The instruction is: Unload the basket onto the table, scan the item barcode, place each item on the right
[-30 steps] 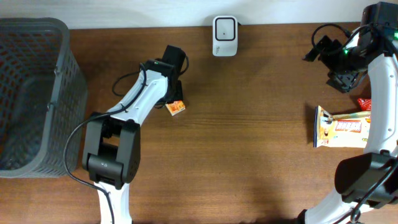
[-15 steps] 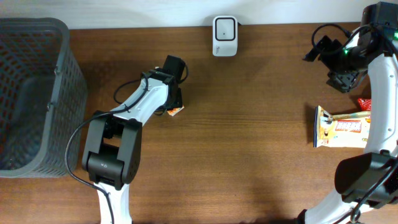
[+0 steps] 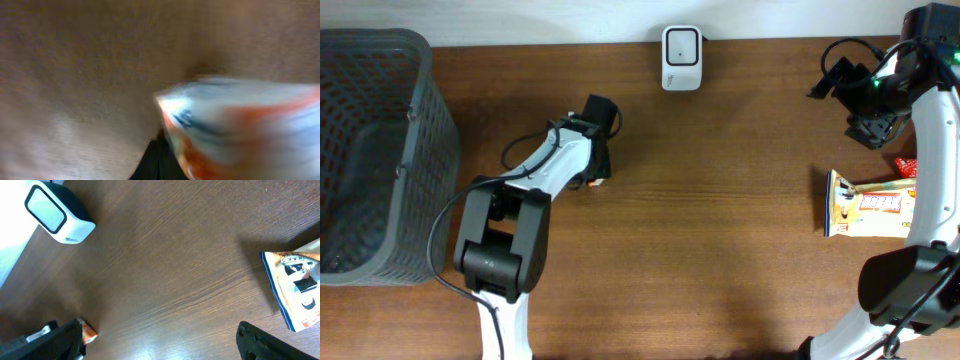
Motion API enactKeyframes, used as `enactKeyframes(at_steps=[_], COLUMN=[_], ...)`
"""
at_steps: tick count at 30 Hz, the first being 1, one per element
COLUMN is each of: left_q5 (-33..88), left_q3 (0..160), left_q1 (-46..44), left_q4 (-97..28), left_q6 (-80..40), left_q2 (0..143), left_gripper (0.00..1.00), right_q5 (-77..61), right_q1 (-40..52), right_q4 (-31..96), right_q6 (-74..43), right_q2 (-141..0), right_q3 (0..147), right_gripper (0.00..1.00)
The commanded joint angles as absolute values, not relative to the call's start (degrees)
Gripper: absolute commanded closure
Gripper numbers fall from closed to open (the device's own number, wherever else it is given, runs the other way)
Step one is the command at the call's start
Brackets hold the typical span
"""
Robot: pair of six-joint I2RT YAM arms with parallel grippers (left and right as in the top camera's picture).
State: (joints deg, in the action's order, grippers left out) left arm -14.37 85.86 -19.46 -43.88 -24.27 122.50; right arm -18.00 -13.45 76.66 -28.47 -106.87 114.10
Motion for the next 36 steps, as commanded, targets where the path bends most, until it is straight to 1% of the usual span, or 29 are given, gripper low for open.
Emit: enactKeyframes(at_steps=[1,6,9,13,17,18,19,20,21,23,24,25,29,31,32,33,34,35,36], left_q5=[-14.85,-14.83,-14.83,-14.79,-14.83,-14.83,-14.79,-14.81,-14.81,-14.81,-14.81,-14.81,-14.83,-14.81,-14.81,-14.81,-14.81,-14.81,-14.83], left_q3=[83.48,83.72,85.82,96.66,114.37,118.43,121.45,123.79,124.95,125.67,125.58,125.51,125.51,125.51,125.51,125.51,125.51,125.51,125.51], left_q1=[-19.20,-19.20,-19.20,-19.20,-19.20,-19.20,-19.20,-19.20,-19.20,-19.20,-19.20,-19.20,-18.81,-18.24,-17.69,-16.97,-16.45,-15.88,-15.35], left_q4=[-44.38,-43.48,-45.84,-56.12,-69.63,-72.14,-73.71,-74.67,-75.05,-75.79,-76.38,-76.82,-76.29,-75.75,-75.55,-75.55,-75.55,-75.53,-75.53], left_q6=[-24.82,-24.82,-24.82,-24.82,-24.80,-24.80,-24.80,-24.77,-24.77,-24.77,-24.77,-24.80,-24.82,-24.82,-24.84,-24.82,-24.82,-24.82,-24.82], left_q2=[125.99,125.99,125.97,125.97,125.97,125.97,125.97,125.97,125.97,125.99,126.08,126.23,126.43,126.43,126.43,126.43,126.43,126.43,126.43], left_gripper=[1.00,1.00,1.00,1.00,1.00,0.94,0.69,0.37,0.24,0.18,0.07,0.00,0.01,0.01,0.01,0.01,0.01,0.01,0.01], right_q5=[-18.41,-18.39,-18.39,-18.39,-18.39,-18.39,-18.41,-18.41,-18.39,-18.39,-18.41,-18.41,-18.52,-19.66,-21.39,-24.62,-25.08,-24.95,-24.82], right_q1=[-13.15,-13.15,-13.15,-13.15,-13.15,-13.15,-13.15,-13.15,-13.15,-13.15,-13.15,-13.15,-13.13,-13.13,-13.13,-13.06,-12.69,-12.12,-11.05], right_q4=[76.75,76.73,76.73,76.73,76.75,76.73,76.73,76.73,76.75,76.75,76.73,76.73,75.46,74.04,73.25,74.19,74.85,75.35,75.75], right_q6=[-28.36,-28.36,-28.36,-28.36,-28.36,-28.36,-28.36,-28.36,-28.36,-28.36,-28.36,-28.36,-28.51,-30.65,-33.34,-33.41,-32.51,-32.10,-31.90], right_q2=[-106.50,-106.50,-106.50,-106.50,-106.50,-106.50,-106.50,-106.50,-106.50,-106.50,-106.50,-106.50,-106.50,-106.50,-106.50,-106.50,-106.52,-106.61,-106.78], right_q3=[114.54,114.54,114.54,114.54,114.54,114.54,114.54,114.54,114.54,114.54,114.54,114.54,114.54,114.54,114.54,114.54,114.54,114.54,114.54], right_gripper=[0.02,0.02,0.02,0.02,0.02,0.02,0.02,0.02,0.01,0.02,0.02,0.02,0.02,0.02,0.02,0.02,0.00,0.06,0.07])
